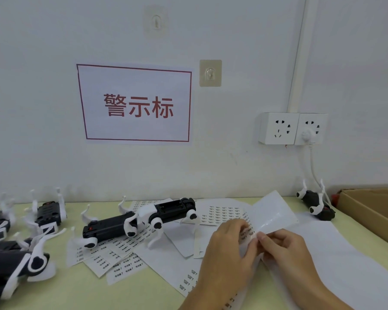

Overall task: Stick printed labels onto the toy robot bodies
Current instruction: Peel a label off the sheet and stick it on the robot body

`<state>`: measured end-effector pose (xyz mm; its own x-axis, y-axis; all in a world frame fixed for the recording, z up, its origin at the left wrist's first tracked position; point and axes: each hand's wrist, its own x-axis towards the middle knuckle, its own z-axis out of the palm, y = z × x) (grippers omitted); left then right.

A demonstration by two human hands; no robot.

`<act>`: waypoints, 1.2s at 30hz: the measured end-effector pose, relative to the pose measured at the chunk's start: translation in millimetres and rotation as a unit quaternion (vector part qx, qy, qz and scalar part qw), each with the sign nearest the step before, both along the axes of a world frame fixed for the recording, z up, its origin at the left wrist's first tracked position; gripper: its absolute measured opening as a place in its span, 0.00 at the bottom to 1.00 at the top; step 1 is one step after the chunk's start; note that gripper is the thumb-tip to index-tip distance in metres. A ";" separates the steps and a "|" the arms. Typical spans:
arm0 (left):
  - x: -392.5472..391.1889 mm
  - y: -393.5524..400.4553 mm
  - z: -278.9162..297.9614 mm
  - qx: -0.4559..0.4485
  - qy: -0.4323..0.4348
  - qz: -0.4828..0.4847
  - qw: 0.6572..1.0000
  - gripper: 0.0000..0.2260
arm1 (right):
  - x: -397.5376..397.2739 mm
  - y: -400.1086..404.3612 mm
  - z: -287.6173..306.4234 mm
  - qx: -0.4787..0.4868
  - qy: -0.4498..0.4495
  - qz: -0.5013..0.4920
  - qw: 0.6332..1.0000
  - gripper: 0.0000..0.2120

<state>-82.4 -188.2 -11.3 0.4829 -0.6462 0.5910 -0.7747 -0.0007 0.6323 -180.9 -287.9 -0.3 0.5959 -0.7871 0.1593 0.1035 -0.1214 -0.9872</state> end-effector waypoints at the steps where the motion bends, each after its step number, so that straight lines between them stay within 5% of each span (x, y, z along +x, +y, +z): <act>1: 0.0 0.0 -0.8 0.003 0.010 -0.001 1.000 0.13 | -0.2 -0.7 -0.4 0.006 -0.003 0.002 1.000 0.11; 36: 0.2 -1.0 7.2 0.010 0.026 0.022 0.999 0.03 | 0.5 1.0 0.5 -0.044 0.060 -0.016 0.997 0.09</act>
<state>-82.2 -189.2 -4.1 0.5401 -0.6358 0.5514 -0.7402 -0.0472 0.6707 -180.4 -286.9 0.3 0.5895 -0.7922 0.1582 -0.0195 -0.2097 -0.9776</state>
